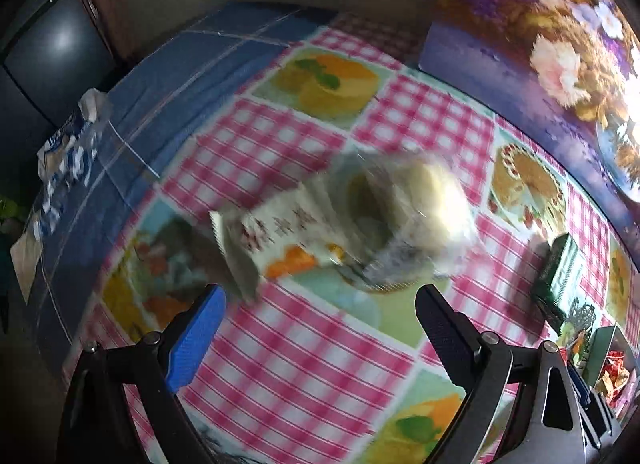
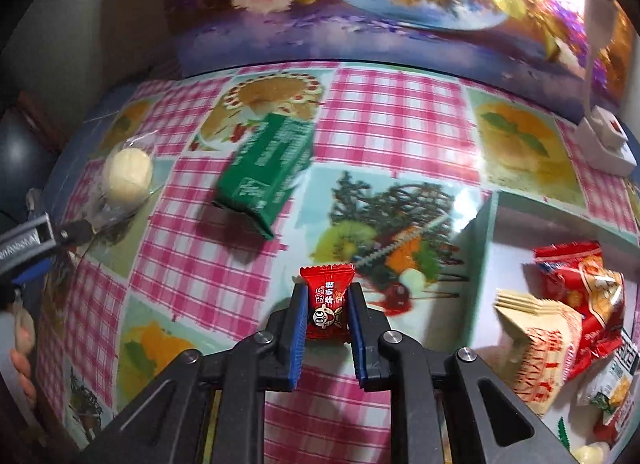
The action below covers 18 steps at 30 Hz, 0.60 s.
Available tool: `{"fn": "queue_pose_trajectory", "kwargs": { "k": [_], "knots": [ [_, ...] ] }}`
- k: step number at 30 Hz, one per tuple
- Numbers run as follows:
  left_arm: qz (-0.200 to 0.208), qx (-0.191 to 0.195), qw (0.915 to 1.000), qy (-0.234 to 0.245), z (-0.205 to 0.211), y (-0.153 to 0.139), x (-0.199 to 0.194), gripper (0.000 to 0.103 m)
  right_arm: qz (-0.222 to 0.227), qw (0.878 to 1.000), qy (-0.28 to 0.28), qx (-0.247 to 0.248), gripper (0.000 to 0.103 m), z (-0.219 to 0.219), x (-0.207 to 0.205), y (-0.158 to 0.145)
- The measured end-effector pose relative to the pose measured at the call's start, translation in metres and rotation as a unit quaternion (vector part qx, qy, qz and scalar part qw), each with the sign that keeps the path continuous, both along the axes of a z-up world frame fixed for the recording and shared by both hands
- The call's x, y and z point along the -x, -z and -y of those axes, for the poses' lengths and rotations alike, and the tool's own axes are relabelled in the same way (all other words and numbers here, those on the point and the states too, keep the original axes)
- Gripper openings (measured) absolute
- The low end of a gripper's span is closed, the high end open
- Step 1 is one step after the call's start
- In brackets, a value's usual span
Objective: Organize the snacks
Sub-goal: 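Lift the red candy packet with the right tool while the left tool grips the white pastry packet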
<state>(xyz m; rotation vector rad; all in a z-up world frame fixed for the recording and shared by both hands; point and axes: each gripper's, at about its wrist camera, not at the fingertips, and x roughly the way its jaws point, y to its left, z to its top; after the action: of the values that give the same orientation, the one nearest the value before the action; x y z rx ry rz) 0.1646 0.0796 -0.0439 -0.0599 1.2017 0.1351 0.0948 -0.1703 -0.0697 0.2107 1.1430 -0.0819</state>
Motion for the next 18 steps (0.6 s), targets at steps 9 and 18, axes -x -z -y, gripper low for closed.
{"fn": "queue_pose_trajectory", "kwargs": {
  "k": [9, 18],
  "knots": [
    [0.003, -0.049, 0.9865, 0.156, -0.017, 0.003, -0.034, 0.096, 0.008, 1.0, -0.018, -0.007, 0.021, -0.015, -0.01, 0.001],
    [-0.029, -0.085, 0.9609, 0.262, 0.0, 0.031, -0.051, 0.096, 0.008, 1.0, -0.019, -0.007, 0.021, -0.015, -0.01, 0.0]
  ]
}}
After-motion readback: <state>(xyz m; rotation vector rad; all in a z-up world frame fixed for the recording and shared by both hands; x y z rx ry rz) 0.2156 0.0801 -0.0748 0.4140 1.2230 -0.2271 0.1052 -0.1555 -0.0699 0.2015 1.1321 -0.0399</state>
